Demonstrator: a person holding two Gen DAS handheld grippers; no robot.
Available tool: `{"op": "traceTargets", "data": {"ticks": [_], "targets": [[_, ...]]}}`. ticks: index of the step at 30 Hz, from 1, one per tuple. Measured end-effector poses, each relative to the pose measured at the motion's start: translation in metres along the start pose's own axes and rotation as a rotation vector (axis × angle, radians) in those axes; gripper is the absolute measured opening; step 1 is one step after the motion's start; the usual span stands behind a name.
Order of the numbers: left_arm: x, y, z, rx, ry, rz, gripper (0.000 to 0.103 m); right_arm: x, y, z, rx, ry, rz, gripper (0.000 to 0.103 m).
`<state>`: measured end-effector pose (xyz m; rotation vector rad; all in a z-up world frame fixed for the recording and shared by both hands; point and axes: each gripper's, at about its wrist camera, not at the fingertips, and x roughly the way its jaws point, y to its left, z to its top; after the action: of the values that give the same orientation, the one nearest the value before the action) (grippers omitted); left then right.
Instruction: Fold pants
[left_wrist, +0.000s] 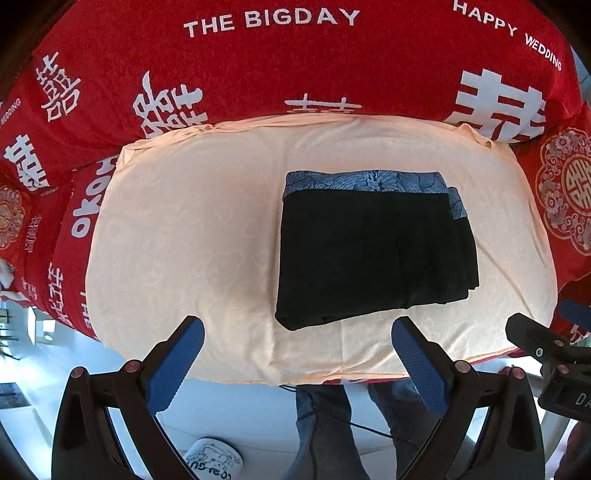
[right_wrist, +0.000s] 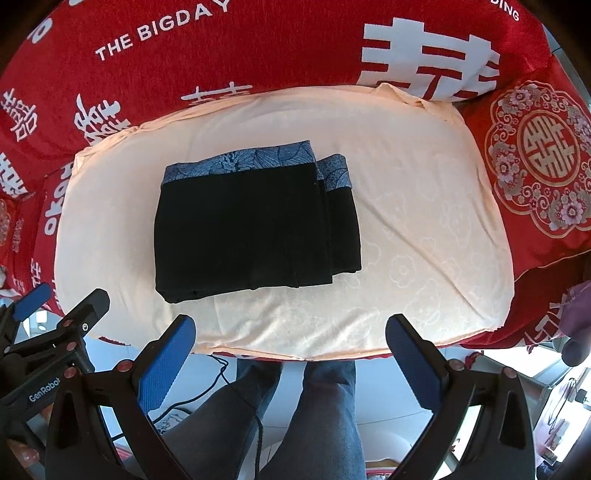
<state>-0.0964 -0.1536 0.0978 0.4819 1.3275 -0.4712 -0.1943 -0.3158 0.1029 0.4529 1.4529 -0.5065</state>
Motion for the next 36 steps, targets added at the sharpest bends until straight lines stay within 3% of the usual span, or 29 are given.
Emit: {"op": "traceTargets", "data": {"ticks": [36], "targets": [[-0.0008,-0.0033,-0.0052,-0.005,0.003,0.011,0.102,0.0039,-0.0008,-0.0046,-0.003,0.004,0.005,0.103]]}}
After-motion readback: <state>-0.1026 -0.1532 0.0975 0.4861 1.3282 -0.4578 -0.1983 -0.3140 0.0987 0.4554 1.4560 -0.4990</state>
